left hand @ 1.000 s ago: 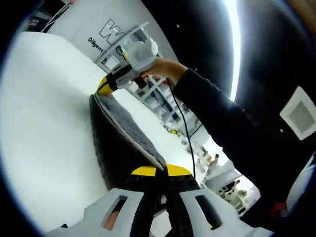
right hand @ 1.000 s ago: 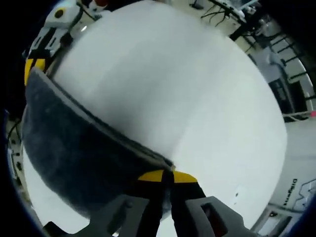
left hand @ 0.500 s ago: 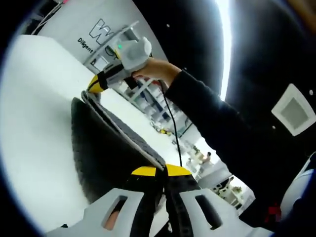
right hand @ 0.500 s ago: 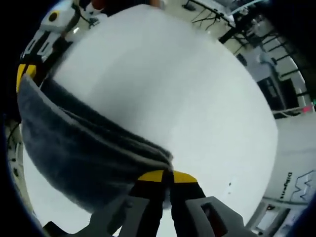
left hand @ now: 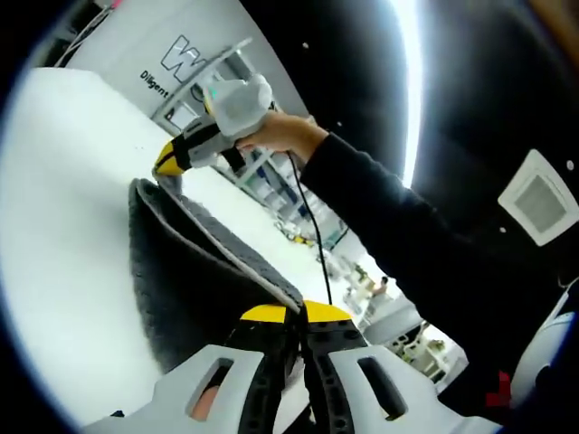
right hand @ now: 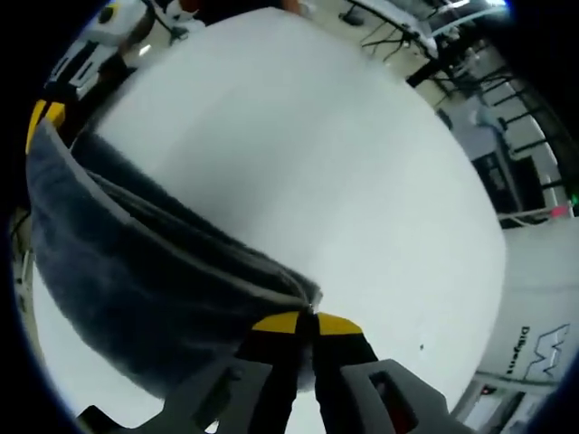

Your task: Open the folded towel by lifting each exposed corner and separating the folded layers until the towel lies flat within the target outline without major curled edges

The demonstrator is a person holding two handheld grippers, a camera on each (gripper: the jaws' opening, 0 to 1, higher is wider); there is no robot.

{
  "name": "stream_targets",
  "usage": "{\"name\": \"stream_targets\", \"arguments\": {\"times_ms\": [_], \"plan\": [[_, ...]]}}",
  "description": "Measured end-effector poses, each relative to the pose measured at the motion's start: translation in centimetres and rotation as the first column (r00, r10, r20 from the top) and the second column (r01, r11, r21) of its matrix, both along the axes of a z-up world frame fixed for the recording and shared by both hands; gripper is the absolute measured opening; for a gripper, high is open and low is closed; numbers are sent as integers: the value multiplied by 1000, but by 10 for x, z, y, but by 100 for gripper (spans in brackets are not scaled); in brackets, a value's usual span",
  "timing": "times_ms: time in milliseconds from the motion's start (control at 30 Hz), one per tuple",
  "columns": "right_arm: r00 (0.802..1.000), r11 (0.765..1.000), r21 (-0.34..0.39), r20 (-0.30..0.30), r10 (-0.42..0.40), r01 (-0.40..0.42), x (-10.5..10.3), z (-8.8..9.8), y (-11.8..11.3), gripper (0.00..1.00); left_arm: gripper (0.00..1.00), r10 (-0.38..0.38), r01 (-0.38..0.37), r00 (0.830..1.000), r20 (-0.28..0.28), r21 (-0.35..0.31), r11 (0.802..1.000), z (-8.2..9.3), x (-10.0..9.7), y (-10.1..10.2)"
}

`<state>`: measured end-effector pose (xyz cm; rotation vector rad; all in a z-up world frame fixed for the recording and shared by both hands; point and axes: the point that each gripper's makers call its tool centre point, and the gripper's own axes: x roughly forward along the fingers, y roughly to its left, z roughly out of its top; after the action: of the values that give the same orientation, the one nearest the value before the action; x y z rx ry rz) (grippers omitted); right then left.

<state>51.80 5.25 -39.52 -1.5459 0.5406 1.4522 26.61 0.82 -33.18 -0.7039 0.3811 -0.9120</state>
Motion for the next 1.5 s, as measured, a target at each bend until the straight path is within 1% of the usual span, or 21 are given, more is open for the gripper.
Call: {"name": "stream_targets", "arguments": {"times_ms": [100, 300, 467, 533, 567, 633, 667, 700, 867, 967, 1000, 1133, 1333, 1500], "plan": [[1000, 999, -28, -8, 26, -26, -3, -8, 2, 0, 3, -3, 3, 1000, -10, 1, 1000, -4, -1, 1], [999, 997, -64, -30, 37, -38, -4, -17, 2, 4, 3, -12, 12, 1000, -18, -8, 1000, -5, 1, 2], [998, 996, -73, -31, 50, -52, -4, -20, 5, 7, 3, -20, 20, 1000, -21, -9, 1000, -6, 2, 1], [997, 994, -74, -16, 77, -78, -1, -20, 8, 10, 3, -21, 20, 1000, -23, -8, 1000, -7, 2, 1], [997, 994, -77, -13, 77, -78, -1, -20, 8, 12, 3, -21, 20, 999, -24, -9, 1000, -8, 2, 1], [997, 994, -85, -21, 72, -74, -2, -21, 8, 10, 3, -22, 22, 999, -27, -10, 1000, -8, 2, 1], [997, 992, -97, -33, 72, -75, -4, -23, 6, 6, 3, -23, 22, 999, -27, -10, 1000, -8, 2, 0], [997, 992, -104, -40, 64, -68, -6, -26, 5, 6, 3, -22, 22, 999, -26, -10, 1000, -8, 2, 0], [997, 991, -116, -33, 66, -70, -5, -26, 5, 5, 3, -20, 20, 999, -28, -11, 1000, -8, 3, 1], [997, 990, -119, -35, 65, -69, -5, -28, 5, 0, 3, -19, 19, 999, -28, -11, 1000, -8, 3, 0], [997, 991, -119, -35, 64, -68, -5, -28, 5, 0, 3, -18, 18, 999, -29, -12, 1000, -8, 3, 0], [998, 992, -107, -28, 57, -59, -5, -26, 5, 0, 3, -16, 16, 999, -30, -12, 1000, -9, 3, 1], [999, 997, -65, -11, 43, -44, -3, -17, 2, 0, 3, -11, 11, 999, -33, -13, 1000, -9, 3, 1], [999, 998, -55, -6, 39, -39, -2, -14, 2, 0, 3, -11, 11, 1000, -28, -15, 1000, -7, 2, 0]]}}
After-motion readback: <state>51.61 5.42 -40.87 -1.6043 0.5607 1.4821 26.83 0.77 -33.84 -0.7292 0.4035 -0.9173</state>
